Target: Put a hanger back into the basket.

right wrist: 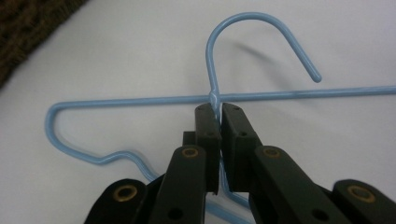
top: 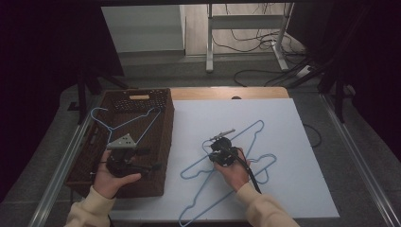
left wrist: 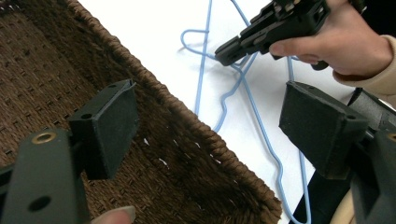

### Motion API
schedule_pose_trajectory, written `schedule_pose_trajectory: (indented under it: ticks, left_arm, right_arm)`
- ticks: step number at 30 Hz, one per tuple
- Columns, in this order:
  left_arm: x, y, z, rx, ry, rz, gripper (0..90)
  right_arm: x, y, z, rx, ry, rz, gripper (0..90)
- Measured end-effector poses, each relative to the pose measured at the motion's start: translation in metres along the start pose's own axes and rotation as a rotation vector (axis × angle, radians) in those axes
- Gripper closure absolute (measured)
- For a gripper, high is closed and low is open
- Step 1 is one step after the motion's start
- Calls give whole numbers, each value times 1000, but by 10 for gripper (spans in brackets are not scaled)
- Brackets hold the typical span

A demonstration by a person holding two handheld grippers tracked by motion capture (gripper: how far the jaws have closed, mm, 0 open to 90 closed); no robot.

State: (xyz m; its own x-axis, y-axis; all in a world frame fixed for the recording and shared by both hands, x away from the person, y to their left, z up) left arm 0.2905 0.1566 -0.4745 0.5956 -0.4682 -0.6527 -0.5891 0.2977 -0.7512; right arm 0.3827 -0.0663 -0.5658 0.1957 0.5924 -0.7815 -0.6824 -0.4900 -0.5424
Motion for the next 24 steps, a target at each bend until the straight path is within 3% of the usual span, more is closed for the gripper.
schedule_pose_trajectory:
  ticks: [10,24]
  left_arm:
    - [2,-4,-13,20,19,-3,204]
    - [15,-14,-42,65,53,13,214]
  right_arm:
    - [-40,-7,4,-36,-23,-123,856]
    - [-65,-6,4,-60,-46,-190,855]
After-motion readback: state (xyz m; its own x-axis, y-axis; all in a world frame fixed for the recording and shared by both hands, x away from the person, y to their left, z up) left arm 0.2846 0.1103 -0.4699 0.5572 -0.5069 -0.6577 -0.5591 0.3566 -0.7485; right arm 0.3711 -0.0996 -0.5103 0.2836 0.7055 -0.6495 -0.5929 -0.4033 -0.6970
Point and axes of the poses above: each handheld gripper's, and its own axes: x roughly forward along the jaws, y roughly out of its underside, z roughly to its left, the point moved 8 cm from there along x, roughly forward along the jaws, and after that the axes turned 15 degrees about -y, right-handed, at the moved point
